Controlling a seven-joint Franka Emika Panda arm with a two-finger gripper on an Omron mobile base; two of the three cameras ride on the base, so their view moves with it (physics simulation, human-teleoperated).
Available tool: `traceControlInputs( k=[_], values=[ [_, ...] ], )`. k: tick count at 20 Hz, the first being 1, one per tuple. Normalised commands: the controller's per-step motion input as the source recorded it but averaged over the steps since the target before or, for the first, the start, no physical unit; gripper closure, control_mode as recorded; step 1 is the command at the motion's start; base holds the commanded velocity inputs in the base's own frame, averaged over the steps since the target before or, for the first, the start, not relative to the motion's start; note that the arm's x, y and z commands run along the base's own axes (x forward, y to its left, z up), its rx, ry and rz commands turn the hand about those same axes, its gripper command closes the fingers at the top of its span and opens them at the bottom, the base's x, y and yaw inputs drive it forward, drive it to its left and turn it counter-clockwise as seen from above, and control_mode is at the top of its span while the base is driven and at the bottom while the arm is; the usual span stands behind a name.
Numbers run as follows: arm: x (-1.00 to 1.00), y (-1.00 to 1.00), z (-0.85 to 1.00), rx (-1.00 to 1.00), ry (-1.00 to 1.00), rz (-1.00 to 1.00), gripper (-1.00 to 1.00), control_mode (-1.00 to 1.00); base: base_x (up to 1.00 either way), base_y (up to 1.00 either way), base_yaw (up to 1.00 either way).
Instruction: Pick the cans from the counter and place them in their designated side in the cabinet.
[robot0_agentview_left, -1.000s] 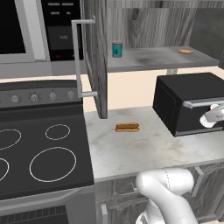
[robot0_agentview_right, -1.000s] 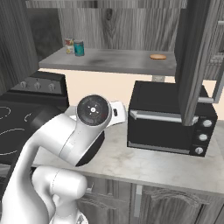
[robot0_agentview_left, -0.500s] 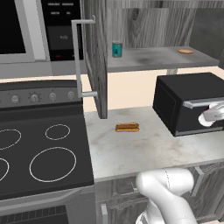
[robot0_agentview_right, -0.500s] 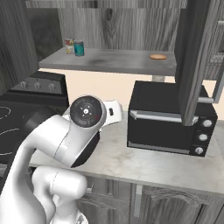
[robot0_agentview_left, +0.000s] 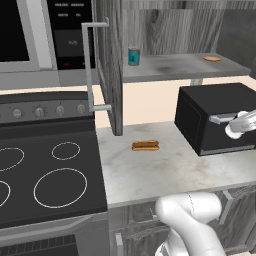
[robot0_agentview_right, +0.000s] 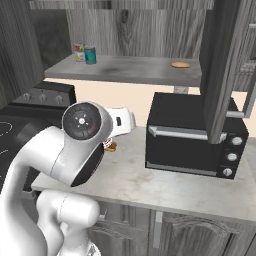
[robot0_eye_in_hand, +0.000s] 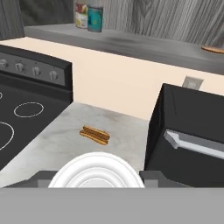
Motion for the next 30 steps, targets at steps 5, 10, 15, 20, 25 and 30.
traceControlInputs(
  k=[5, 10, 15, 20, 25, 30],
  values=[
    [-0.13, 0.0, 0.28, 0.04, 0.0, 0.0, 1.0, -1.0, 0.0, 0.0, 0.0],
    [-0.12, 0.06, 0.29, 0.04, -0.04, 0.0, 1.0, -1.0, 0.0, 0.0, 0.0],
    [-0.14, 0.06, 0.23, 0.01, -0.11, 0.0, 1.0, -1.0, 0.0, 0.0, 0.0],
    [-0.06, 0.08, 0.21, 0.0, -0.09, 0.0, 1.0, -1.0, 0.0, 0.0, 0.0],
    [-0.05, 0.07, 0.22, 0.0, -0.09, 0.0, 1.0, -1.0, 0.0, 0.0, 0.0],
    [-0.02, 0.07, 0.23, 0.0, -0.06, 0.0, 1.0, -1.0, 0.0, 0.0, 0.0]
  ],
)
